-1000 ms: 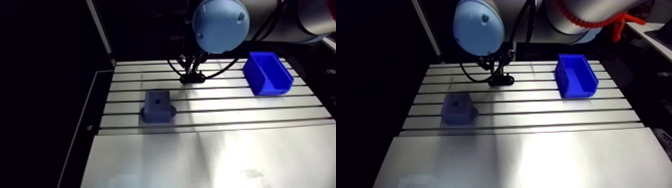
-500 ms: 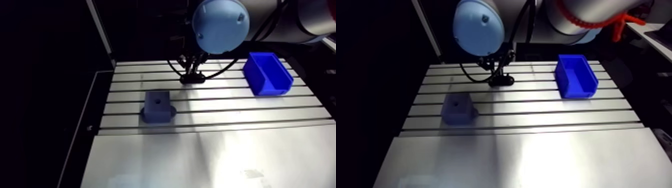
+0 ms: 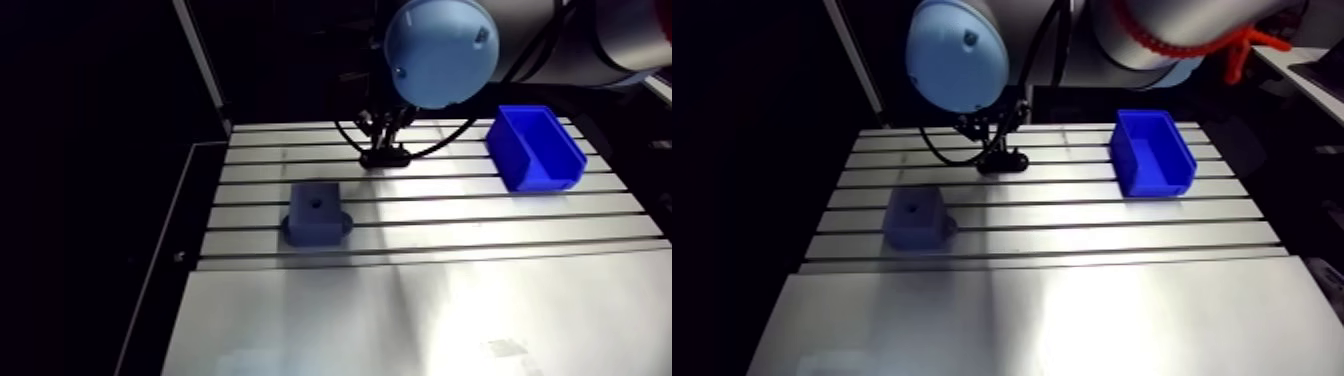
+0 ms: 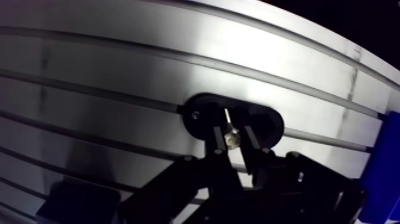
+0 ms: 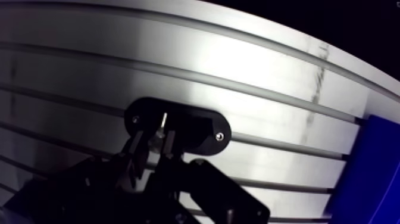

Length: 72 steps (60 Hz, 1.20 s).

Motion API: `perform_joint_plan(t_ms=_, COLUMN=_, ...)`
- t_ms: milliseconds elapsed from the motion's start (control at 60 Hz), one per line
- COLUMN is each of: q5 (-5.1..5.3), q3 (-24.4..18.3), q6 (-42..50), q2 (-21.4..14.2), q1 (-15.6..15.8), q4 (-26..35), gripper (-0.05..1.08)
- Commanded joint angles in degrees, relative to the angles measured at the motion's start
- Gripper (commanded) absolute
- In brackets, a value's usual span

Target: Pick up the M10 bolt and insert it into the hex recess until seated.

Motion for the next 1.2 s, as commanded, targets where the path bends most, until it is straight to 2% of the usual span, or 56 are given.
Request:
perform_joint_plan(t_ms=17, q5=0.08, q3=-0.13, q6=0.23, q2=-0.39, q1=0.04, q4=0.00, gripper=0.75)
perform_joint_plan(t_ms=433, q5=0.53, q3=-1.27, q6=0.35, q2=-3.59, q1=-0.12, q4=0.76, gripper=0.78)
perform_joint_plan(t_ms=633, q5=0.77, q3=-2.15, q6=-0.67, q2=-6.38, q1=-0.37, q4=4.48, gripper=0.79)
perform_joint_plan(t_ms=767, q5=0.97, q3=-3.34, q6=-2.51, q2=-8.58, q1=-0.40, q4=10.50, gripper=0.82)
perform_joint_plan(t_ms=800, q5=0.88, q3=-4.76, q6=-4.01, q2=-9.72, q1=-0.39, q4=14.89, gripper=0.83)
perform_joint_plan(t_ms=817, q5=0.88, q3=-4.76, q6=-4.01, q2=-9.72, q1=-0.39, q4=14.89, gripper=0.83)
perform_joint_plan(t_ms=850, q5=0.72, q3=-6.58, q6=-4.86, q2=-10.54, q1=-0.56, q4=20.37, gripper=0.84)
perform_joint_plan(t_ms=900, q5=0.55, q3=-7.61, q6=-4.99, q2=-10.97, q1=-0.58, q4=22.93, gripper=0.84)
perform_joint_plan(t_ms=917, q5=0.31, q3=-8.74, q6=-5.01, q2=-11.63, q1=-0.58, q4=25.41, gripper=0.84)
perform_joint_plan(t_ms=1000, q5=0.03, q3=-10.45, q6=-5.02, q2=-12.65, q1=-0.50, q4=29.45, gripper=0.84)
perform_joint_plan(t_ms=1033, q5=-0.56, q3=-12.05, q6=-5.02, q2=-13.21, q1=-0.41, q4=33.11, gripper=0.85)
perform_joint_plan(t_ms=1067, q5=-0.56, q3=-12.05, q6=-5.02, q2=-13.21, q1=-0.41, q4=33.11, gripper=0.85)
perform_joint_plan(t_ms=1100, q5=-1.80, q3=-13.53, q6=-5.42, q2=-13.26, q1=0.10, q4=37.27, gripper=0.86)
perform_joint_plan(t_ms=1200, q5=-2.10, q3=-13.93, q6=-8.71, q2=-13.16, q1=1.59, q4=38.16, gripper=0.87)
